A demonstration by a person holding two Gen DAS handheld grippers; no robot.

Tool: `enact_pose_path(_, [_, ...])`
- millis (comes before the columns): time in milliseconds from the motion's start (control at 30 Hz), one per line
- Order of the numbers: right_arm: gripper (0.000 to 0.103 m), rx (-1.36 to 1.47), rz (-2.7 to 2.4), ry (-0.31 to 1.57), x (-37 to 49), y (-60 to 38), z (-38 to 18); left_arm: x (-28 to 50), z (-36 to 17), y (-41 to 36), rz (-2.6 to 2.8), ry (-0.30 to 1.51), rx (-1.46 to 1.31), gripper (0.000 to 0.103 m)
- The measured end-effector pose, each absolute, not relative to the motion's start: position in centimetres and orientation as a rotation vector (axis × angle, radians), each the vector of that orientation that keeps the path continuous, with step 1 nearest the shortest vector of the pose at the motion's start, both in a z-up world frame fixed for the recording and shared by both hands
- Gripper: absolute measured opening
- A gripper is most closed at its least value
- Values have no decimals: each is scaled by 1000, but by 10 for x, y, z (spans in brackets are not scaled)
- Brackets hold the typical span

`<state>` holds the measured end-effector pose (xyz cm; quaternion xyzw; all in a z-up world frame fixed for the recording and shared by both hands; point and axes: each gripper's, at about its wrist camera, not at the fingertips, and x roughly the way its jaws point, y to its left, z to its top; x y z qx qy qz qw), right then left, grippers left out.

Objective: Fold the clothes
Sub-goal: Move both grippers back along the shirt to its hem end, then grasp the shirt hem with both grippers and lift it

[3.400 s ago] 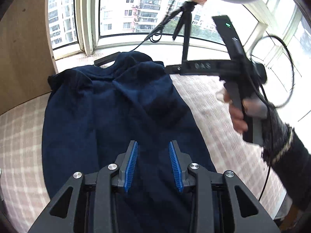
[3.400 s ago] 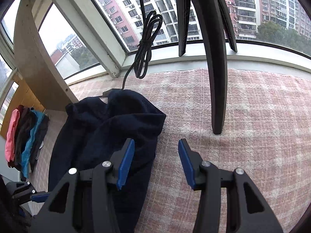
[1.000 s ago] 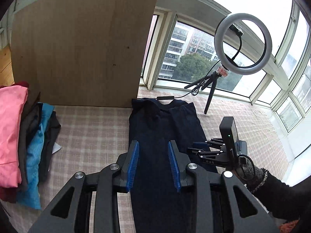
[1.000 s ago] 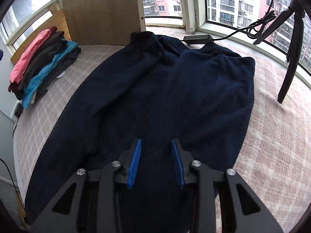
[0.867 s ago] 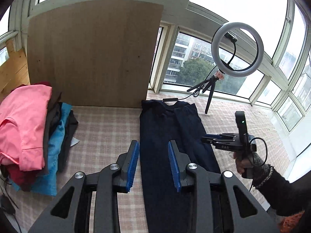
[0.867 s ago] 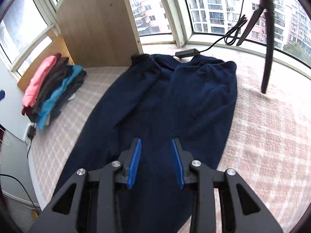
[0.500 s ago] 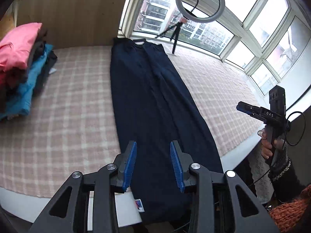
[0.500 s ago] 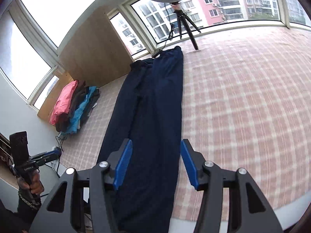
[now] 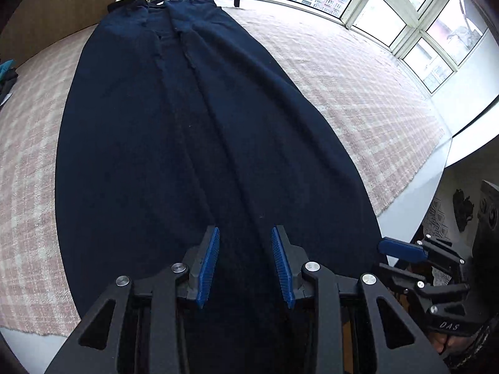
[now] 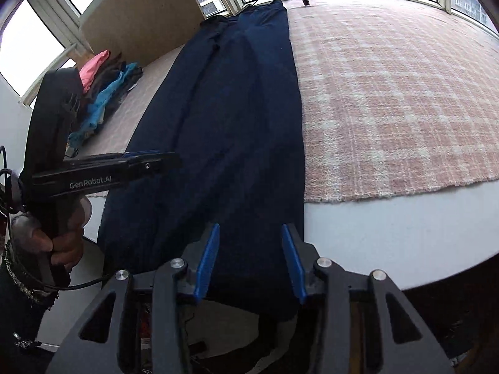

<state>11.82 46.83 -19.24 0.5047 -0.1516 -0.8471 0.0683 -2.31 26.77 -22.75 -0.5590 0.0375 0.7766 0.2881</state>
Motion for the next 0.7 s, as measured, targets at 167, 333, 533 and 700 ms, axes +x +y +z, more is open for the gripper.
enact_pose_path(167, [34, 1478, -2526, -462, 124, 474, -191, -27, -228, 280, 2066, 96, -1503, 32])
enact_pose_path(333, [33, 1474, -2490, -471, 123, 477, -187, -23, -227, 286, 2108, 132, -1504, 19])
enact_pose_path(533, [34, 1460, -2477, -478, 123, 477, -183, -18, -229, 281, 2077, 41, -1511, 9])
enact_pose_path(700, [34, 1470, -2459, -489, 120, 479, -181, -13, -226, 281, 2093, 11, -1538, 9])
